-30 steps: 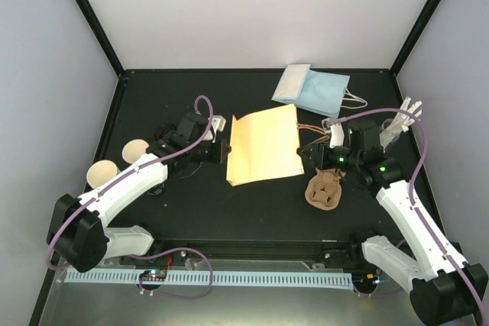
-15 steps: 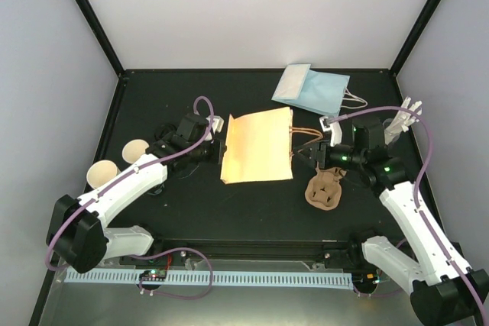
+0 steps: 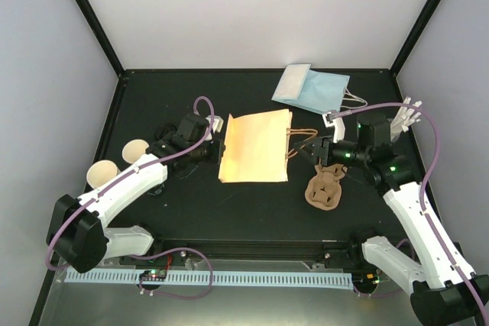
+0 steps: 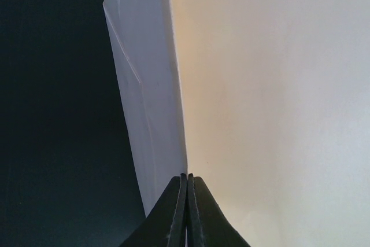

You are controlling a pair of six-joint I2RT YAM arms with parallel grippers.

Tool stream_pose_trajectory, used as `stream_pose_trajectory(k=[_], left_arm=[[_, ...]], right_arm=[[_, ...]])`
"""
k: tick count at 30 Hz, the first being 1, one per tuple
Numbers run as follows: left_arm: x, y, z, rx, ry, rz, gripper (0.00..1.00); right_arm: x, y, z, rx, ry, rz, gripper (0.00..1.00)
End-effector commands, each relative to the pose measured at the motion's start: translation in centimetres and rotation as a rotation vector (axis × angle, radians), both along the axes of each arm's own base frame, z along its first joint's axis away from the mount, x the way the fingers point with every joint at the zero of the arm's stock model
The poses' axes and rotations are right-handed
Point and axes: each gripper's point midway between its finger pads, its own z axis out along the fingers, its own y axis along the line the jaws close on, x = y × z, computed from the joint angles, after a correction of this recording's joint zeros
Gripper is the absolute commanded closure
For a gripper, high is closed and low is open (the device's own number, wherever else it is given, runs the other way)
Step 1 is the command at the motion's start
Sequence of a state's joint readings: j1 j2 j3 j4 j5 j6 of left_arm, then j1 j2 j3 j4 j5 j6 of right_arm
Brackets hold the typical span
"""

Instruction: Pack the takeout coffee

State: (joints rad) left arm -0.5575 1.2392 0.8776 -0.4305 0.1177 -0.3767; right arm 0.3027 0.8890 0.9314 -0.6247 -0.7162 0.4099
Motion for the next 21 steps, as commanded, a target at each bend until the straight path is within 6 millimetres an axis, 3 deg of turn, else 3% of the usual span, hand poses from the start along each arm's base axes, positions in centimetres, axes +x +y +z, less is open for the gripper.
stream_pose_trajectory(k=[1,13,21], left_arm=[[0.2,0.3,-0.3,0.027,-0.001,0.000,0.98],[0.2,0.2,-0.3,0.026,-0.004,-0.005,0.98],[0.2,0.2,-0.4,0.029,-0.003,-0.005,0.98]], right_arm=[[0.1,0.3,1.7,0.019,-0.032,0.015,0.51],[0.6,2.1,1.7,0.033,-0.011,0.058,0.54],[1.6,3.5,0.8,0.034,0.018,0.069,0.61]])
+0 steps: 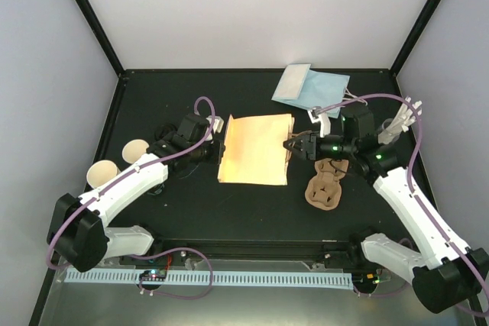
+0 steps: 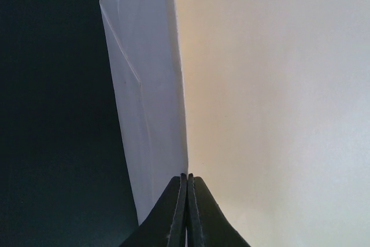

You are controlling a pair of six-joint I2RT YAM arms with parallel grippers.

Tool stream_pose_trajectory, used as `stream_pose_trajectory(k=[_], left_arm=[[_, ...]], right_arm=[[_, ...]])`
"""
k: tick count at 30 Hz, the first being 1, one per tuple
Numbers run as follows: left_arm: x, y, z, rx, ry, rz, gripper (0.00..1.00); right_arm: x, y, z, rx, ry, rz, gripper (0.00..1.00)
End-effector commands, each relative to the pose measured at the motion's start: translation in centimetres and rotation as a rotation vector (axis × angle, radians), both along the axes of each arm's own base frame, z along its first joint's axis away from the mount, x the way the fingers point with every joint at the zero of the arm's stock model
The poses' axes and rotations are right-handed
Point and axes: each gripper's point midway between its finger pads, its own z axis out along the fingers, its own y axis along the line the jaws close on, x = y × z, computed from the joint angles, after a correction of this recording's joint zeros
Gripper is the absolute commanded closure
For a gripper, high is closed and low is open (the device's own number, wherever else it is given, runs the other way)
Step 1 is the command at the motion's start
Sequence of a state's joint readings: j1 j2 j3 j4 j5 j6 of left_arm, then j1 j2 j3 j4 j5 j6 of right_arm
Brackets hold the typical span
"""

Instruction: Pack the takeout coffee

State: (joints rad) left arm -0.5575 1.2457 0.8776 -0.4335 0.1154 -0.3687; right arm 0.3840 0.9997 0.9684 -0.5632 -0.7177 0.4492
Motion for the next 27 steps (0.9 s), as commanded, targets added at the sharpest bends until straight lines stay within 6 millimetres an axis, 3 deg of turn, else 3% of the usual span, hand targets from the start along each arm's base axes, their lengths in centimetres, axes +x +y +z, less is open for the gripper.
stream_pose_trajectory(k=[1,8,12,18,27], left_arm=[[0.2,0.2,-0.1,0.018,-0.007,-0.001,0.98],[0.2,0.4,-0.2,0.026,-0.008,0.005,0.98],[0.3,0.7,-0.3,0.039,-0.012,0.024,0.98],[0.3,1.0,0.0,0.038,-0.024,0.037,0.98],[0.2,1.2,-0.1,0.041,-0.027,0.038,0.99]], right_arm=[[0.9,0.9,0.8,0.021,-0.019,0.000,0.62],[1.5,0.6,-0.1,-0.016,-0.002,-0.034,0.64],[2.1,-1.7,-0.4,-0.137,-0.046,-0.148,0.63],[1.8,-6.0,-1.1,-0.308,-0.077,-0.315,0.51],[0.0,-7.1,2.7,-0.290,-0.164,-0.335,0.43]])
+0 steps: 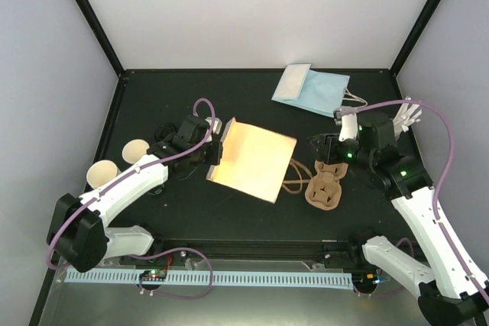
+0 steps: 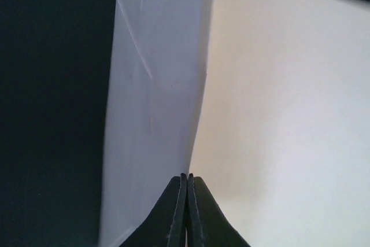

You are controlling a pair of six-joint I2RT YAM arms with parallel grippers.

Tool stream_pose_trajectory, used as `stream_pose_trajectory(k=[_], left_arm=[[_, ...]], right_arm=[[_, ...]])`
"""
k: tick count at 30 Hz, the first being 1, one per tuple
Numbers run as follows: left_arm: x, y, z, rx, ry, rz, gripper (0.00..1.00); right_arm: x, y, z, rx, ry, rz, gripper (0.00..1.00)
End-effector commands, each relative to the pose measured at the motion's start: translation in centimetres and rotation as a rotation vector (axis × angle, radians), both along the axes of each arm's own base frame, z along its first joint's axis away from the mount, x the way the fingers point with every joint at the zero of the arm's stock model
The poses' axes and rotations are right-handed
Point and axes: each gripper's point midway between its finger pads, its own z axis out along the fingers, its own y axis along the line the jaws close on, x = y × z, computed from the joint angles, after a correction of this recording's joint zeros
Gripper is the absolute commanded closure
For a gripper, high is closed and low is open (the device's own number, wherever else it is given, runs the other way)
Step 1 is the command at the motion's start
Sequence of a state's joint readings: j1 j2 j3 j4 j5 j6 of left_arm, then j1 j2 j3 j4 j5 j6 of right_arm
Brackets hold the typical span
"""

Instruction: Pack the takeout coffee

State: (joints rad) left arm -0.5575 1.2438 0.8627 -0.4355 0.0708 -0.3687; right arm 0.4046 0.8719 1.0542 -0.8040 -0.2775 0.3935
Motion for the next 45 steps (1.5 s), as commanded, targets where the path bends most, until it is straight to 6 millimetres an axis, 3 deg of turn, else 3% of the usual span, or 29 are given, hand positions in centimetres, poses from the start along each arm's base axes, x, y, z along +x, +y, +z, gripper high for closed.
stream_pose_trajectory(k=[1,7,11,14,23,32,45], left_arm=[[0.0,0.3,0.6,0.004,-0.023,0.006,0.98],[-0.2,0.4,0.5,0.001,-0.023,0.004,0.99],[-0.2,0.4,0.5,-0.001,-0.021,0.004,0.98],[-0.2,0.3,0.5,-0.004,-0.021,0.003,0.98],[-0.4,-0.4,0.6,-0.046,-0.007,-0.009,0.98],[-0.5,-0.9,0.7,-0.075,0.004,-0.021,0.99],[-0.8,-1.0,0.7,-0.094,0.013,-0.021,0.98]], right_arm=[[-0.6,-0.8,2.5,-0.026,-0.055,-0.010,0.43],[-1.3,1.2,4.2,0.065,-0.049,0.091,0.43],[-0.9,2.8,3.4,0.118,-0.008,0.143,0.43],[-0.4,3.8,1.8,0.154,0.030,0.167,0.43],[-0.2,5.8,-5.8,0.280,0.196,0.186,0.45],[-0.3,6.5,-10.5,0.352,0.286,0.168,0.46],[0.7,5.6,-17.5,0.269,0.364,0.080,0.47]])
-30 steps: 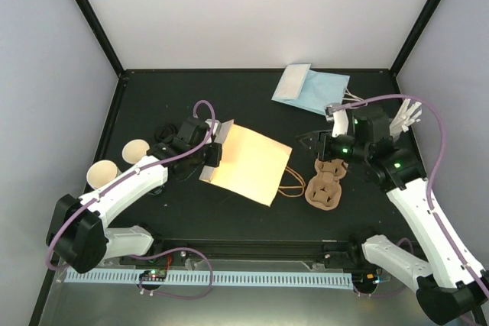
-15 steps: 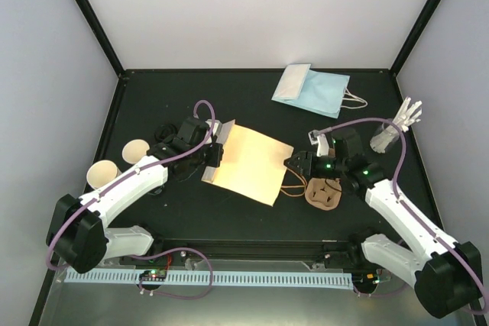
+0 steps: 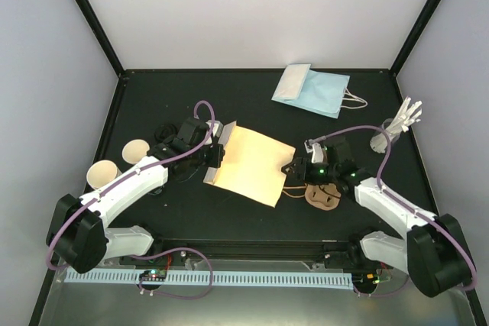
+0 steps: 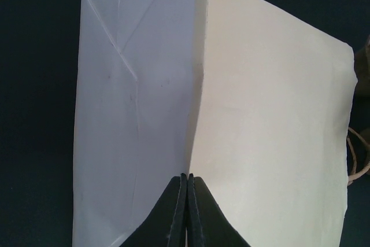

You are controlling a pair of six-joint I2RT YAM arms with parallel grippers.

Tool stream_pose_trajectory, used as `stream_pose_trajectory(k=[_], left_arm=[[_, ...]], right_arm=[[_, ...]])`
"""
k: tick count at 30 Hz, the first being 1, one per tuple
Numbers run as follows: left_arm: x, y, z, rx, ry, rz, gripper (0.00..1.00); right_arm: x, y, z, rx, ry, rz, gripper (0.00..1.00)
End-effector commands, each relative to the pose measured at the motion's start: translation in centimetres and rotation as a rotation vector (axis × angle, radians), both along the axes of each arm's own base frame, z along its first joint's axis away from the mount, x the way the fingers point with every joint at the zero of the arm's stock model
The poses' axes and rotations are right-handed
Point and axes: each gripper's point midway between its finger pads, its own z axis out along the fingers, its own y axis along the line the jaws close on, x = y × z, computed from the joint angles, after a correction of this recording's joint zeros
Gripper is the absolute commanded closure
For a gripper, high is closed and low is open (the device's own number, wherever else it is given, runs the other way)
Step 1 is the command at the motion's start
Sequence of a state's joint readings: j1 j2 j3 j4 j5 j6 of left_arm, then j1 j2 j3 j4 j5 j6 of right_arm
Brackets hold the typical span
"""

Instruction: Pack the takeout coffee

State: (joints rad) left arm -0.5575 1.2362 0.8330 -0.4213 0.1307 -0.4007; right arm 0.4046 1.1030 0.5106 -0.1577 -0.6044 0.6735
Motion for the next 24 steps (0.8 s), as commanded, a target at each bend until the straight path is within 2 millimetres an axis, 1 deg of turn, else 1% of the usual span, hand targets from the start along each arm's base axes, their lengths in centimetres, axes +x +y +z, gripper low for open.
stream_pose_trajectory(k=[1,5,7,17,24], left_arm=[[0.2,-0.3,1.4,-0.043,-0.030,0.000,0.98],[0.2,-0.3,1.3,-0.042,-0.028,0.001,0.99],[0.1,-0.3,1.3,-0.043,-0.028,-0.001,0.98],[0.1,-0.3,1.2,-0.044,-0.028,-0.001,0.98],[0.2,-0.4,1.3,-0.050,-0.025,-0.001,0.99]], right_arm=[[0.8,0.1,-1.6,-0.013,-0.013,-0.013,0.47],[1.0,0.2,-3.3,-0.022,0.013,-0.011,0.47],[1.1,0.3,-3.6,-0.018,0.017,-0.011,0.47],[1.2,1.1,-4.2,0.015,0.038,0.012,0.48],[0.8,1.6,-4.9,0.047,0.065,0.037,0.48]])
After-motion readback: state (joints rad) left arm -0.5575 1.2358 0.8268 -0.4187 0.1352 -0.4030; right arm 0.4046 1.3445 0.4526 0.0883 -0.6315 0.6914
